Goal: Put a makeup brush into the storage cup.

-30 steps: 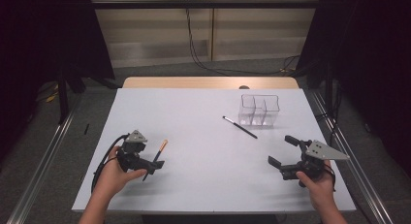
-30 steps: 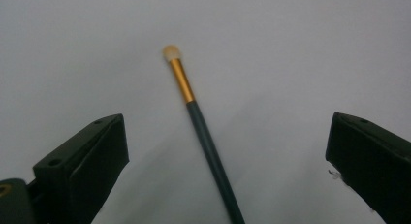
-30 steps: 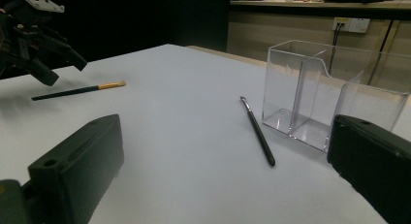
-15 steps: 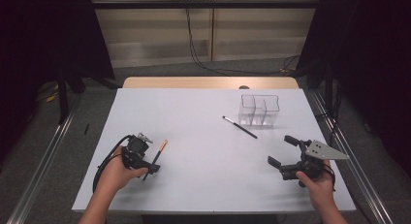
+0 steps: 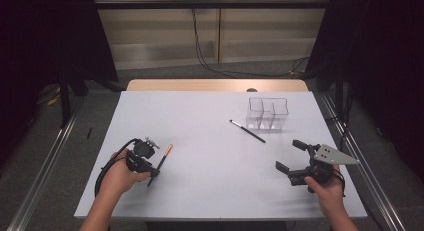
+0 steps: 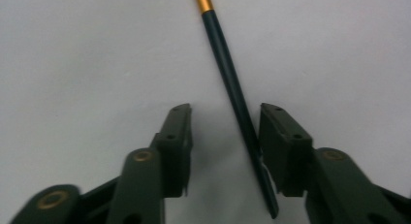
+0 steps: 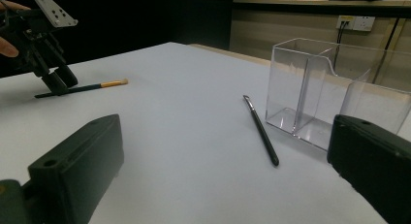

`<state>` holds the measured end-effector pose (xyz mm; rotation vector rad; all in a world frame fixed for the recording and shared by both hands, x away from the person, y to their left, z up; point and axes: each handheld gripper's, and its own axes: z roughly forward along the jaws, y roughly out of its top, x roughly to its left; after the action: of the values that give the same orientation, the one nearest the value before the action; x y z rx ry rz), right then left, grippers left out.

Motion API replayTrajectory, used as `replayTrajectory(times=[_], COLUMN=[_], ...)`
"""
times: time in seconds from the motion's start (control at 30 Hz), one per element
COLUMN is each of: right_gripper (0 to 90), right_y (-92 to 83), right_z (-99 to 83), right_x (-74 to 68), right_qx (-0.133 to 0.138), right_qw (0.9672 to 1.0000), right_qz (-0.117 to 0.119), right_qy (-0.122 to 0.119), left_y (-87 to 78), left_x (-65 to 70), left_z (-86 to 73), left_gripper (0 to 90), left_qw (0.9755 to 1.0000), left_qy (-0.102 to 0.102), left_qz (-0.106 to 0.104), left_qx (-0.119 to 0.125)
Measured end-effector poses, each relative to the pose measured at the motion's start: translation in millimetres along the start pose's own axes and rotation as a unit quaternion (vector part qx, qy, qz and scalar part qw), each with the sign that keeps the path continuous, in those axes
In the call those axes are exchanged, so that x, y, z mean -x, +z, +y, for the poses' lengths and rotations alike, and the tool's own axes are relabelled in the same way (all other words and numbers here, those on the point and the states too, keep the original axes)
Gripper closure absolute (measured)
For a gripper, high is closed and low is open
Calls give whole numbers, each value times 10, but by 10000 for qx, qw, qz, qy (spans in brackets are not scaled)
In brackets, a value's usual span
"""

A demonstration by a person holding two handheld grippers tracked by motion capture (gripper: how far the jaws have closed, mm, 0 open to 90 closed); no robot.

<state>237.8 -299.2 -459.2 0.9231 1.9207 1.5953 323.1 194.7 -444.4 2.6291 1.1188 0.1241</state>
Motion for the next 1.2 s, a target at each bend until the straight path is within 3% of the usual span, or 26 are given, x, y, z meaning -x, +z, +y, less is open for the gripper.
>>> replayTrajectory(times=[0.03, 0.23, 0.47, 0.6, 0.67, 0.77, 0.97, 1.2], right_gripper=[0, 0, 0, 0, 0, 0, 0, 0], right_y=[1, 1, 2, 2, 2, 2, -1, -1], right_z=[-1, -2, -4, -3, -3, -3, -4, -5], right_x=[1, 1, 4, 6, 5, 6, 10, 9], right_qx=[-3, -9, -8, -24, -27, -12, -8, -12], right_qw=[10000, 10000, 10000, 10000, 10000, 10000, 10000, 10000], right_qz=[-4, -7, -12, -6, -6, -10, -8, -6], right_qy=[-1, 6, 6, 6, 5, 7, 8, 11], left_y=[0, 16, 11, 4, -1, 4, 3, -10], left_x=[18, 56, 19, 14, 11, 11, 3, 17], left_z=[28, 91, 81, 60, 58, 40, 43, 42], left_gripper=[671, 846, 848, 849, 849, 849, 849, 849], left_qw=[9999, 9992, 9990, 9987, 9987, 9976, 9965, 9915], left_qy=[-3, -178, -229, -399, -390, -552, -600, -667], left_qz=[-2, -87, -218, -234, -237, -407, -440, -581], left_qx=[-127, -358, -327, -223, -209, 29, 374, 958])
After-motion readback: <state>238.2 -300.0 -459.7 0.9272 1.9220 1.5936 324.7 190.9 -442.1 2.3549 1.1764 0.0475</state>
